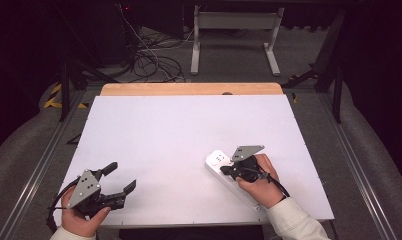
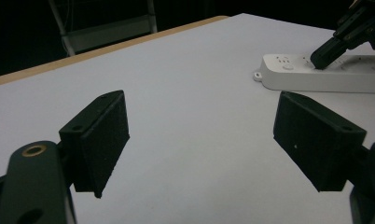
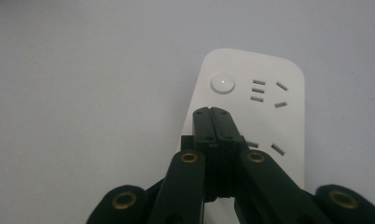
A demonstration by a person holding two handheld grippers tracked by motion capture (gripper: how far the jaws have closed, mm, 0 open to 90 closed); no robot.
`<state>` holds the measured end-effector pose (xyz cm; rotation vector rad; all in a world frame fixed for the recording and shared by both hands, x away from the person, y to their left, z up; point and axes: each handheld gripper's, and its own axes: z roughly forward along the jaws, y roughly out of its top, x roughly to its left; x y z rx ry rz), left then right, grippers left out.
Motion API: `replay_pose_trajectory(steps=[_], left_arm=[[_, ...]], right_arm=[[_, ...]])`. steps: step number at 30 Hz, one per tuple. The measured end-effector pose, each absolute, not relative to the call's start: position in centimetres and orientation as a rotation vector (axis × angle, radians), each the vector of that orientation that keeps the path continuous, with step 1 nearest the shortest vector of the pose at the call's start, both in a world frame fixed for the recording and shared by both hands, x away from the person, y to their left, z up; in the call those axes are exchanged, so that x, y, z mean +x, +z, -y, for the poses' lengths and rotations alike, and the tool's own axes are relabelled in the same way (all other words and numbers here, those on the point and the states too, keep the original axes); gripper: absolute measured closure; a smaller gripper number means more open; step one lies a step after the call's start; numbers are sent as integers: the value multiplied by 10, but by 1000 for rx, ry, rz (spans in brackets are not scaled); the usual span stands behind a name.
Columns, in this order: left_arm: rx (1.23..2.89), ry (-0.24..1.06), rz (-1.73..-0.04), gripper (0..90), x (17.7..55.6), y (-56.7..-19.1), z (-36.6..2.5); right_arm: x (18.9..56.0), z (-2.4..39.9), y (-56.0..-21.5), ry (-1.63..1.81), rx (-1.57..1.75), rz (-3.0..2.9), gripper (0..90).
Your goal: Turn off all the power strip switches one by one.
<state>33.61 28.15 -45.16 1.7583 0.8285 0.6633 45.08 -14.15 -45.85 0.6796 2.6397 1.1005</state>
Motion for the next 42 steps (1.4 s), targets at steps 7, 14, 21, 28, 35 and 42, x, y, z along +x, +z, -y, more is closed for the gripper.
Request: replay_pose_trajectory(steps=[7, 14, 21, 28, 35, 42], left_arm=[[1763, 670, -822, 186, 336, -451, -282], [1762, 668, -826, 186, 336, -451, -282], [1759, 663, -829, 186, 335, -451, -281], [1755, 663, -827, 186, 335, -451, -281], [1755, 664, -826, 186, 335, -451, -281], [1757, 666, -825, 186, 335, -451, -281]], right_arm=[[451, 142, -460, 1118, 696, -2634, 900], [450, 142, -459, 1108, 694, -2629, 900], [450, 141, -459, 1099, 692, -2636, 900], [449, 140, -459, 1082, 691, -2628, 900], [449, 140, -459, 1085, 697, -2629, 900], [448, 139, -458, 1073, 700, -2628, 900]])
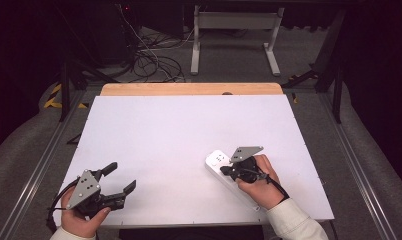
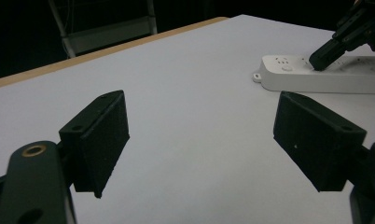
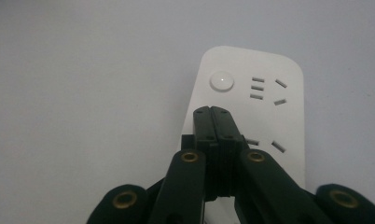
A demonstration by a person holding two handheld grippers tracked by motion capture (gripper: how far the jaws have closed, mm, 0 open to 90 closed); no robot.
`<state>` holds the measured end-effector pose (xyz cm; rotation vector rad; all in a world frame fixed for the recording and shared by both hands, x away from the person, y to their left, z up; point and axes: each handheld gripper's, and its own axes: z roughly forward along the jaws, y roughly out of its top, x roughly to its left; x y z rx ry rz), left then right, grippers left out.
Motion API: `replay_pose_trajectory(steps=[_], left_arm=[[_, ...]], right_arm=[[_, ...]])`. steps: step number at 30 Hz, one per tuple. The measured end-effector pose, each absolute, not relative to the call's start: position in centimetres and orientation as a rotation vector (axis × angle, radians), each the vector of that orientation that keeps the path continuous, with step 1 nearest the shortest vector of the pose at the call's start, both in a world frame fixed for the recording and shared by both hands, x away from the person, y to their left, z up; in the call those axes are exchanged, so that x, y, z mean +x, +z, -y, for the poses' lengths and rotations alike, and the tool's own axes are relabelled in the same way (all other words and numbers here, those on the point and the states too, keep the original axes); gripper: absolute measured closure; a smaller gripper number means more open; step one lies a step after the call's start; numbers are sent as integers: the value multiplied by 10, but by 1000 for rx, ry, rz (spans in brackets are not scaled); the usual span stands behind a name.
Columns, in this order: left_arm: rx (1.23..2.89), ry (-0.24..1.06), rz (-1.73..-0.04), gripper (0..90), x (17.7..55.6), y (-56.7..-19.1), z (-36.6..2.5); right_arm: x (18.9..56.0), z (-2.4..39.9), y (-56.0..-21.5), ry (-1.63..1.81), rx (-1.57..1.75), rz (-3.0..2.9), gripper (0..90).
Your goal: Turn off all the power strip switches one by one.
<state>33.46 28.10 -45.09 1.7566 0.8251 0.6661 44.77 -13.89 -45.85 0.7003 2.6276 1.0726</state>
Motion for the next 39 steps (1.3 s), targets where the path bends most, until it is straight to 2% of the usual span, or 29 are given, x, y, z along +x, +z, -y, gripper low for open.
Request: replay_pose_trajectory(steps=[22, 26, 39], left_arm=[[1751, 663, -830, 185, 335, -451, -282], [1752, 663, -830, 186, 335, -451, -282], [1764, 669, -825, 186, 336, -451, -282]], right_arm=[[442, 140, -456, 1119, 683, -2578, 900], [440, 145, -445, 1240, 666, -2509, 900], [450, 132, -429, 1260, 639, -2523, 900]])
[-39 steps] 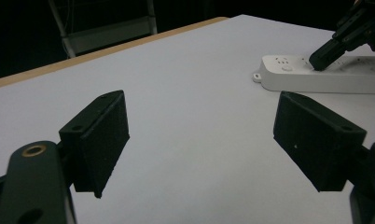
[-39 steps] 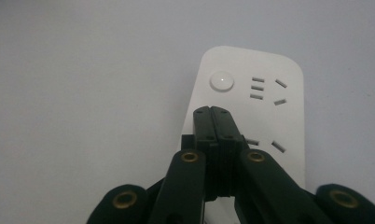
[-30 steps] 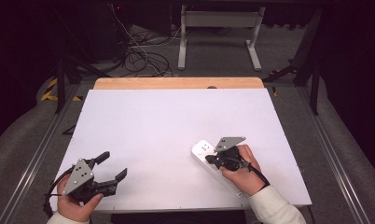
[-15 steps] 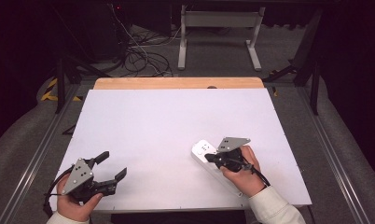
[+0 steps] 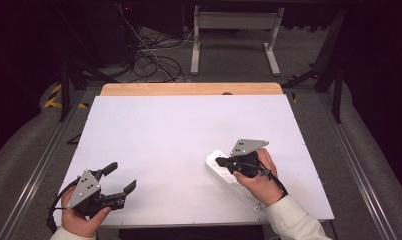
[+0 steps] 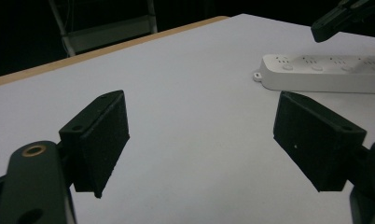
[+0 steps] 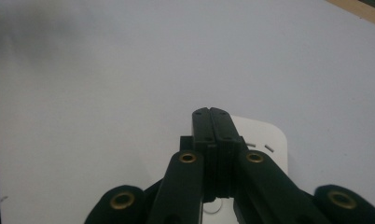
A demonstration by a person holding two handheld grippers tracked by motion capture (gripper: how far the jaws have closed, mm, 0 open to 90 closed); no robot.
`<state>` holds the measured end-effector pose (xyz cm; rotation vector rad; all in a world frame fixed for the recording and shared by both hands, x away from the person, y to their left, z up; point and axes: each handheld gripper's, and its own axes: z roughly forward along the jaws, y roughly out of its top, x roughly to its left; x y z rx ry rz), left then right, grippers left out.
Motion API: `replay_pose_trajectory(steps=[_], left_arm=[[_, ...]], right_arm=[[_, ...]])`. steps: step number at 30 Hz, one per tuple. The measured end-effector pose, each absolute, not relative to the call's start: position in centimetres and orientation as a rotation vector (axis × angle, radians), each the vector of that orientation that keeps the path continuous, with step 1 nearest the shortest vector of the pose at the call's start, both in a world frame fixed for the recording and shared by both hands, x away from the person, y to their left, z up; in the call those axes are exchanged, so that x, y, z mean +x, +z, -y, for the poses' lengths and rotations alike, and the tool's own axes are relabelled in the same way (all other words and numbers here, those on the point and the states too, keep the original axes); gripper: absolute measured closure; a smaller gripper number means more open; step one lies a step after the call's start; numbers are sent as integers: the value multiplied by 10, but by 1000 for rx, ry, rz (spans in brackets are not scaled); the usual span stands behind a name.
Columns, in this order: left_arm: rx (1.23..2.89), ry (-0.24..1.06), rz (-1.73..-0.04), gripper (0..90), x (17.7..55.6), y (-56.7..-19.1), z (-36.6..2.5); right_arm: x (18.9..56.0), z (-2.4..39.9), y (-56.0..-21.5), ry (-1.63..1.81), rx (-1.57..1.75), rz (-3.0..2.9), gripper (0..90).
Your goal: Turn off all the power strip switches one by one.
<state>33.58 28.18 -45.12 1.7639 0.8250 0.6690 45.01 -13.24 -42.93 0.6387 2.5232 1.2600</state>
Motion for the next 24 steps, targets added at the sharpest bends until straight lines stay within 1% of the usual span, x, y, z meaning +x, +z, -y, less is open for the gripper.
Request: replay_pose_trajectory(steps=[8, 14, 24], left_arm=[[1765, 667, -821, 186, 336, -452, -282], [1761, 666, -826, 186, 336, -452, -282], [1766, 667, -821, 186, 336, -451, -282]], right_arm=[[466, 122, -428, 1271, 670, -2528, 900], [477, 115, -440, 1229, 701, -2562, 900], [482, 114, -448, 1194, 723, -2586, 900]])
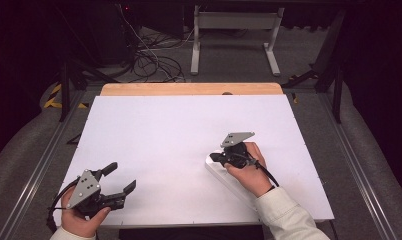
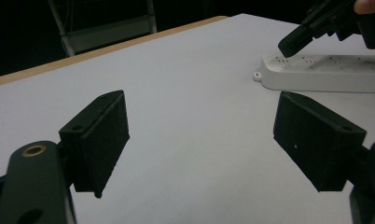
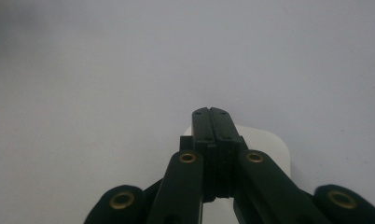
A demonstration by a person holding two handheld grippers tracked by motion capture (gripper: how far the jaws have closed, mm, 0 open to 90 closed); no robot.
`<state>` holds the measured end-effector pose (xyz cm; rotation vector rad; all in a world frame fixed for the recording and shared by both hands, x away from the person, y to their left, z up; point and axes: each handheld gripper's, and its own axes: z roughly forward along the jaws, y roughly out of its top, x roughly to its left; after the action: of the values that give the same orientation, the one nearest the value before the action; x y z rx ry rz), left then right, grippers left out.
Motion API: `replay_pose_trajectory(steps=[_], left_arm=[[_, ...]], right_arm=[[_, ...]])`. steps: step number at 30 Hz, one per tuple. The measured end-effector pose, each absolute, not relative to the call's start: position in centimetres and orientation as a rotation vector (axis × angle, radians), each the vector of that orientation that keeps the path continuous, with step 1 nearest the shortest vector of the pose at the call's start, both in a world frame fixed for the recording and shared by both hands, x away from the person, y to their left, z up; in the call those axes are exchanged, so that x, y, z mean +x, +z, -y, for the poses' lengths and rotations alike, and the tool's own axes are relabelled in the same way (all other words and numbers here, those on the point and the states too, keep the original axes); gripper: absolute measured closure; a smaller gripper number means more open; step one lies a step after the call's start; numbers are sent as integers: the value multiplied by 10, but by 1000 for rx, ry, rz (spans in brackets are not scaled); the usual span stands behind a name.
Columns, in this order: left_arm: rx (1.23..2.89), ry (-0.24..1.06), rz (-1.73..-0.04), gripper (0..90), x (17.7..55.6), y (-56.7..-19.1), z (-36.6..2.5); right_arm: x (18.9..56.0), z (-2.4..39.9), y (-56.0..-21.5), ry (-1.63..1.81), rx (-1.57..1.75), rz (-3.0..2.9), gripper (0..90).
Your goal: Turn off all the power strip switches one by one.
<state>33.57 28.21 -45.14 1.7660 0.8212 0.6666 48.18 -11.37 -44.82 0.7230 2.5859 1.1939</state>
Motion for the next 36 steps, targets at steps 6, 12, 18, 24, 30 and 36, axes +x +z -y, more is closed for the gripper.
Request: replay_pose_trajectory(steps=[6, 12, 18, 24, 30, 36], left_arm=[[1761, 664, -824, 186, 336, -452, -282], [1764, 664, -821, 186, 336, -452, -282], [1760, 661, -826, 186, 336, -452, -282], [1765, 665, -819, 185, 336, -452, -282], [1763, 661, -821, 186, 336, -452, -282], [1763, 660, -821, 185, 336, -452, -282]], right_arm=[[482, 114, -449, 1168, 723, -2606, 900], [481, 113, -451, 1144, 717, -2627, 900], [482, 113, -452, 1118, 720, -2643, 900], [482, 112, -454, 1113, 712, -2655, 900], [482, 112, -456, 1108, 715, -2654, 900], [482, 112, -457, 1108, 704, -2652, 900]])
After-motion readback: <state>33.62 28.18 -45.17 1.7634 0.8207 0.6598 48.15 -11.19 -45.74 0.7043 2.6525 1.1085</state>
